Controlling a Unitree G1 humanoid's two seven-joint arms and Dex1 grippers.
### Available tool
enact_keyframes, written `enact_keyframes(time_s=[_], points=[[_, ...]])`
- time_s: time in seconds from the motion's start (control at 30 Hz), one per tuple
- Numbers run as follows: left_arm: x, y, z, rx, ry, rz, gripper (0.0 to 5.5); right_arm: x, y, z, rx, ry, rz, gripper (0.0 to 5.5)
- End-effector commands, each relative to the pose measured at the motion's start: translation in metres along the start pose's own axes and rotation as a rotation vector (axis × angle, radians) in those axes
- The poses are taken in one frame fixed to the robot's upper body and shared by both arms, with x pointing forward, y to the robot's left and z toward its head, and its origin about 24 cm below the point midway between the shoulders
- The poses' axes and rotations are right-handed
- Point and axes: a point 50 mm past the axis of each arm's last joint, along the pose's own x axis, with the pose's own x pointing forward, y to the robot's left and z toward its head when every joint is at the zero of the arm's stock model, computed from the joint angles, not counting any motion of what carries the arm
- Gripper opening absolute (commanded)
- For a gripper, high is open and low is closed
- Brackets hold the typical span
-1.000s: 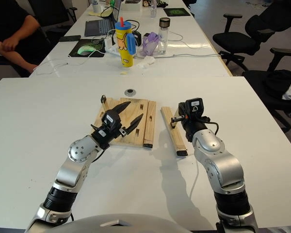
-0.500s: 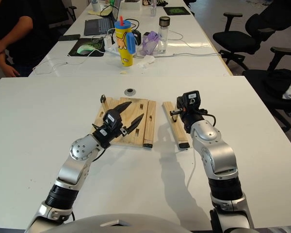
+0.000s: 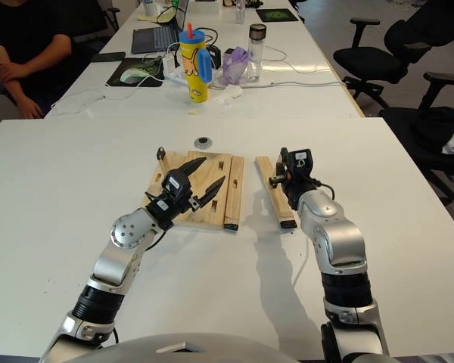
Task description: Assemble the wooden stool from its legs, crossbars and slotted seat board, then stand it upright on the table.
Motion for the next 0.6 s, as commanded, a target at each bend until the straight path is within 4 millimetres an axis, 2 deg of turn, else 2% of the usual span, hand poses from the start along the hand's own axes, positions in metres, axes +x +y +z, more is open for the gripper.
enact_keyframes(time_s=[0.03, 0.1, 0.23, 0.37, 0.6], points=[[0.002, 0.003, 0.001, 0.006, -0.010, 0.002, 3.20, 0.001, 0.001, 0.027, 0.028, -0.141, 0.011, 1.78], [0.001, 0.003, 0.001, 0.003, -0.011, 0.005, 3.20, 0.000, -0.001, 0.037, 0.021, -0.200, 0.009, 1.89], [0.000, 0.002, -0.002, -0.006, -0.008, 0.010, 3.20, -0.007, 0.002, 0.074, 0.015, -0.401, 0.047, 1.89], [0.001, 0.000, -0.003, -0.014, -0.007, 0.015, 3.20, -0.002, 0.006, 0.107, -0.002, -0.549, 0.083, 1.89], [0.005, 0.002, 0.002, -0.039, -0.033, 0.018, 3.20, -0.002, 0.014, 0.124, 0.003, -0.686, 0.093, 1.89]])
